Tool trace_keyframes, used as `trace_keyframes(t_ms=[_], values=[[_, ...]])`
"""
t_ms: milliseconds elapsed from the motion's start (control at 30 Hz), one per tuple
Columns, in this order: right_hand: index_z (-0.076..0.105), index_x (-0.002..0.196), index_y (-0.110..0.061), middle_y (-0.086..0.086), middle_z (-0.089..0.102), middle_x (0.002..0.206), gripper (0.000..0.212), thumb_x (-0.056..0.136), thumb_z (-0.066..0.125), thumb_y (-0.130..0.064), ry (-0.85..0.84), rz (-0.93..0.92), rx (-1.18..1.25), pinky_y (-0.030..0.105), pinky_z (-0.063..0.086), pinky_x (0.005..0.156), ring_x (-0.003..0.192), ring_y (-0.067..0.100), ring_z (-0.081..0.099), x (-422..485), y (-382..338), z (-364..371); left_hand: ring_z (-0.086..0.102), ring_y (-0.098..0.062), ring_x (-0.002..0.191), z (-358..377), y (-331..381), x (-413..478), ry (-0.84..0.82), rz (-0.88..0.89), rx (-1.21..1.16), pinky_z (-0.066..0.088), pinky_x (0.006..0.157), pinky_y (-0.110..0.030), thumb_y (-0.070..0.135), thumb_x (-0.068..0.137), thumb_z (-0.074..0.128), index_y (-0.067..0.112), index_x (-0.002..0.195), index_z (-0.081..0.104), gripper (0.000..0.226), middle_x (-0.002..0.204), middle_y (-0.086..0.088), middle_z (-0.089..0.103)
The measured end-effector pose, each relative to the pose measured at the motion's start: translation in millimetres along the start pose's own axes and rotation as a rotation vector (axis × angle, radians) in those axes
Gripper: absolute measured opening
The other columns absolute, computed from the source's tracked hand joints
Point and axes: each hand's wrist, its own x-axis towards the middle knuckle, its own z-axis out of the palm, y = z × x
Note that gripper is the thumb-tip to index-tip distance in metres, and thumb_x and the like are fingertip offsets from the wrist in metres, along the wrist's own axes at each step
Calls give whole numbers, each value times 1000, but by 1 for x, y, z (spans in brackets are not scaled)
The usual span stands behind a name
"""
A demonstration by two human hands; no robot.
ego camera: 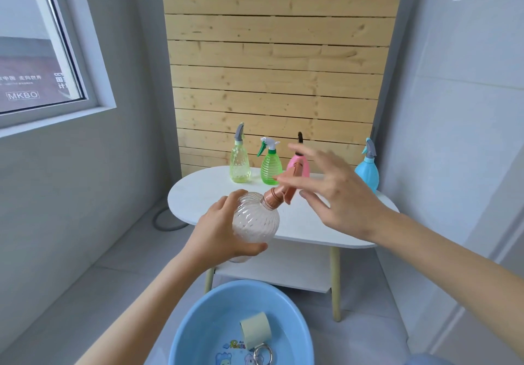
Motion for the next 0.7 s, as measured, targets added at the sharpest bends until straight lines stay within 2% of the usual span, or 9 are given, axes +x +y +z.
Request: trace_keyframes(t_ms=[67,133,233,333,400,467,567,633,700], values=[[54,134,-29,3,56,120,47,93,48,-50,-70,289,51,41,46,96,109,23,54,4,-4,-8,47,-16,114,-1,-3,-1,46,-28,20,42,94,-34,61,47,78,32,139,30,107,127,9,48],[39,142,-30,0,64,95,79,80,32,-78,-274,690,259,40,52,85,91,19,62,13,-13,-18,46,-18,117,-1,-4,-2,80,-35,66,41,96,-36,55,53,83,30,141,30,106,130,7,47],[41,137,-14,9,70,86,97,65,42,-80,-402,1022,733,35,59,64,72,17,68,22,-19,-17,42,-18,121,0,1,-3,112,15,187,36,96,-36,58,55,81,30,143,27,107,134,7,44],[50,125,-10,5,71,94,53,84,70,-36,-281,979,878,35,60,66,71,15,67,21,-25,-5,39,-17,122,4,5,-4,121,68,251,32,96,-35,60,56,80,30,144,25,107,136,6,42],[48,127,-18,1,68,103,48,85,71,-15,-254,852,790,26,57,70,80,17,66,18,-25,-2,41,-17,120,4,4,-3,106,53,238,34,96,-36,60,56,79,32,143,25,106,135,7,43],[55,116,-27,-1,67,102,41,84,70,-7,-241,681,634,15,51,75,89,14,64,16,-24,-5,44,-17,117,4,-1,-2,59,8,164,40,94,-35,59,54,80,33,141,27,105,131,7,46],[56,82,-33,-5,68,86,38,81,69,2,-206,510,547,15,48,86,86,6,62,10,-21,-7,46,-15,115,2,-10,-1,-29,-66,34,43,92,-32,66,42,73,35,139,30,110,127,9,48],[61,84,-30,-9,69,82,32,80,72,0,-189,491,530,11,46,87,87,2,63,6,-16,-8,46,-13,113,3,-15,0,-56,-86,-15,41,92,-30,70,36,64,35,137,31,112,126,9,49],[62,88,-32,-10,70,84,31,81,73,-3,-161,518,524,10,46,88,88,3,65,1,-10,-10,46,-10,111,5,-20,0,-93,-113,-65,40,90,-27,68,38,69,33,137,32,112,125,8,49]])
